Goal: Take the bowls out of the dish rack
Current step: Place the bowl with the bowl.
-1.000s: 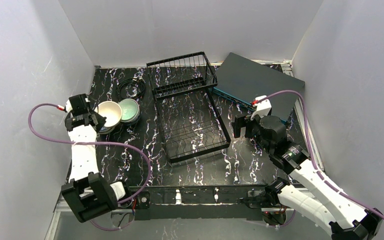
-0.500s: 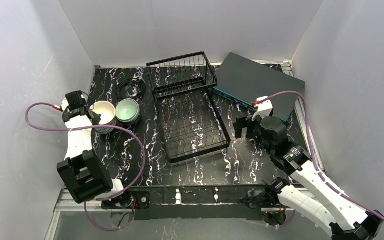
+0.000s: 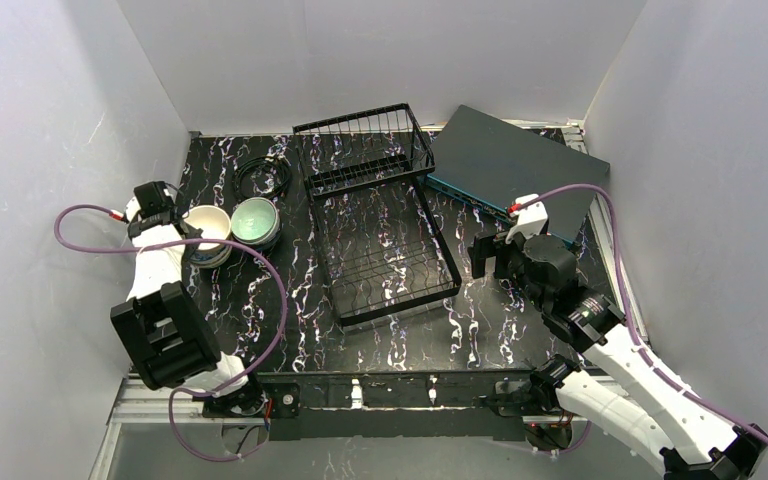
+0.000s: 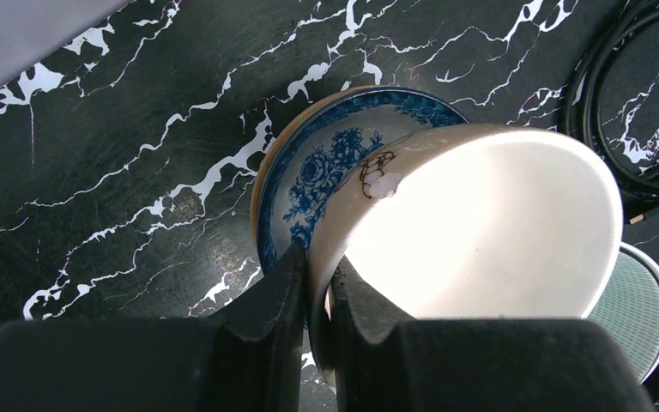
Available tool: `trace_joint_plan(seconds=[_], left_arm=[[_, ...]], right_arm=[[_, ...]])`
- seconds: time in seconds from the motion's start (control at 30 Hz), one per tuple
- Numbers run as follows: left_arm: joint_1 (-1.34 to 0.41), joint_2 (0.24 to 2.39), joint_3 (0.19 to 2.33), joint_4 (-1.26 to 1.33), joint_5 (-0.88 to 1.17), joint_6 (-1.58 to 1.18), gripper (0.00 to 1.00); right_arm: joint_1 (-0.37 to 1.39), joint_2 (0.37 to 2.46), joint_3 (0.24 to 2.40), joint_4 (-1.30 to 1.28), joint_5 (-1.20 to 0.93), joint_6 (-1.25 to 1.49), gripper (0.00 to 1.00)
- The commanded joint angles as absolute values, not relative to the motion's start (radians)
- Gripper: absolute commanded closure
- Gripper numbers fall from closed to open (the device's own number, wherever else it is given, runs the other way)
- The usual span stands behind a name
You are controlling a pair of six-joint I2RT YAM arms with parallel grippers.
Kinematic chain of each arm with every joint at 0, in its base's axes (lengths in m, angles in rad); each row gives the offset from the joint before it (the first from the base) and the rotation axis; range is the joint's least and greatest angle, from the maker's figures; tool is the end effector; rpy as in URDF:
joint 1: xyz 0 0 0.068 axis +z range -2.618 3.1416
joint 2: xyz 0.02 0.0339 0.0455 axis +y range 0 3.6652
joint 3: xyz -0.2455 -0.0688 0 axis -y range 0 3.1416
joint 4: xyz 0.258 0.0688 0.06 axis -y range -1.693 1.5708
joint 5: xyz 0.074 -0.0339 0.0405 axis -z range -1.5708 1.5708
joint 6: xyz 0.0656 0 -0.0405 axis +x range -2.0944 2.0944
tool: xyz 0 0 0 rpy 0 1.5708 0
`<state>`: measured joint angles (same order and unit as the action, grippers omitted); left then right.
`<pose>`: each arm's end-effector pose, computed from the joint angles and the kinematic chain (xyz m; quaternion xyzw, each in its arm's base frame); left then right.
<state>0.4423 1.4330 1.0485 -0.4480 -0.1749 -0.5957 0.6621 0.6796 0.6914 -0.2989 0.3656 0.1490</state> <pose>0.3035 0.1564 0.2130 -0.4882 0.7911 0.0537 0.3646 0.1848 0.1143 0.2925 -0.0946 0.7895 0.0985 0.5984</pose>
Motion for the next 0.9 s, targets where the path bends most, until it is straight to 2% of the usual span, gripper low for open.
trace_joint_plan(seconds=[0.0,0.17,0.53,0.77,0.87], left_arm=[[0.448,1.413,1.071,-0.398,-0.189,-0.588,0.87],[0.447,1.419,1.063,-0.396,-0.185,-0.573,0.84],[0.448,1.376,1.058,-0.419,-0.175,-0.569,0.68],[0.448,1.306,1.046,-0.451,-0.211,-0.582,0.67],[0.448,1.289,1.034,-0.452,-0.216,-0.587,0.7]], right_arm=[[0.66,0.661,0.696,-0.295,0.378,0.13,0.01],[0.661,0.654,0.698,-0.303,0.375,0.135,0.01],[0.66,0.632,0.706,-0.338,0.374,0.135,0.01],[0.66,0.629,0.713,-0.352,0.373,0.135,0.01],[0.66,0.629,0.718,-0.358,0.366,0.135,0.01]])
